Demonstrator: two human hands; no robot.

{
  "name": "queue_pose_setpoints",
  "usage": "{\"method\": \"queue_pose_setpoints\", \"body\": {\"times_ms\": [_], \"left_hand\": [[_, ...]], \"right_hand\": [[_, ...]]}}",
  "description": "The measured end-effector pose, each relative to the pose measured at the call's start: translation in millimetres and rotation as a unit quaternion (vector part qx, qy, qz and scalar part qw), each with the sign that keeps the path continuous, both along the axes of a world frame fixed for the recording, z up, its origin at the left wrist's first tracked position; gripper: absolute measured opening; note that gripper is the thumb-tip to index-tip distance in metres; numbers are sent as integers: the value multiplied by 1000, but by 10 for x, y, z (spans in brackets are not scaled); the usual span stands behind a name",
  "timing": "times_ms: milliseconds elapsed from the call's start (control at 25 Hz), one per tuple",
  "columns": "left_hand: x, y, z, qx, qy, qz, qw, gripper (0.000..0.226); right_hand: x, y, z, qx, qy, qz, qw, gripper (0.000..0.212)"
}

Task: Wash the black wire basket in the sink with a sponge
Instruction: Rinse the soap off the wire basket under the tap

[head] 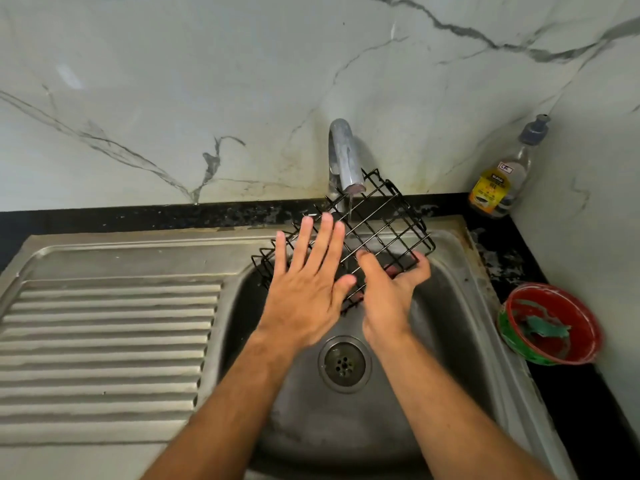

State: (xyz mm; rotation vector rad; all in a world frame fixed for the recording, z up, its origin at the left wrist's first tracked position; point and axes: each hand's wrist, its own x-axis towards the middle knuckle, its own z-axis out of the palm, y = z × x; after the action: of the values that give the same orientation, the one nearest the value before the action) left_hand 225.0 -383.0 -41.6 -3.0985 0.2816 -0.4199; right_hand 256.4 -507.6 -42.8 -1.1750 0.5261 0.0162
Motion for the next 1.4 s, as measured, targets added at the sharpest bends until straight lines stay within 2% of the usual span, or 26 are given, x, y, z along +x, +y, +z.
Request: {"method": "queue_pose_setpoints", "body": {"times_ms": [80,160,240,320,360,400,440,520,600,720,800,920,1040,1120,1240,1320,1400], "left_hand": [[140,-140,143,-31,-18,62,997,69],[191,-303,227,-31,-19,63,997,70],[181,-396,233,15,-15,-34,999,71],[189,-261,225,92,-5,-165,982,71],[217,-140,233,119,0,-192,974,71],[253,-29,241,124,-4,-178,976,71],[290,42,247,107,-17,-121,987,71],[326,-59,297,24,-28,40,999,72],[358,-393,347,-41,-27,102,994,70],[437,-460,429,-11,-28,-5,1000,64],[483,-209,507,4,-5,-44,999,64],[471,-81,527,-10,22,31,999,70],[459,-275,552,-14,33,6,999,85],[475,-202,647,-62,58,-11,996,92],[421,18,661,-149,109,37,982,103],[344,-15,582,-140,98,67,983,100],[280,-111,488,-118,75,82,987,108]], "right_hand": [[7,105,24,30,-8,-13,999,77],[39,108,76,66,-9,-41,997,76],[78,17,100,84,3,-80,993,70],[133,-98,130,102,30,-108,989,62],[161,-138,159,110,40,-113,987,61],[195,-155,180,120,43,-118,985,60],[217,-139,191,127,48,-123,983,59],[199,-47,218,146,58,-131,979,60],[134,60,207,169,58,-109,978,61],[88,91,140,215,50,-85,972,58],[148,18,146,185,54,-117,974,58],[164,-25,156,147,54,-99,983,67],[84,12,149,164,76,-96,979,65],[63,14,137,165,83,-90,979,65],[18,-25,125,85,84,-66,991,69],[-23,-33,92,35,74,-51,995,73],[-53,-45,75,28,68,-40,997,72]]}}
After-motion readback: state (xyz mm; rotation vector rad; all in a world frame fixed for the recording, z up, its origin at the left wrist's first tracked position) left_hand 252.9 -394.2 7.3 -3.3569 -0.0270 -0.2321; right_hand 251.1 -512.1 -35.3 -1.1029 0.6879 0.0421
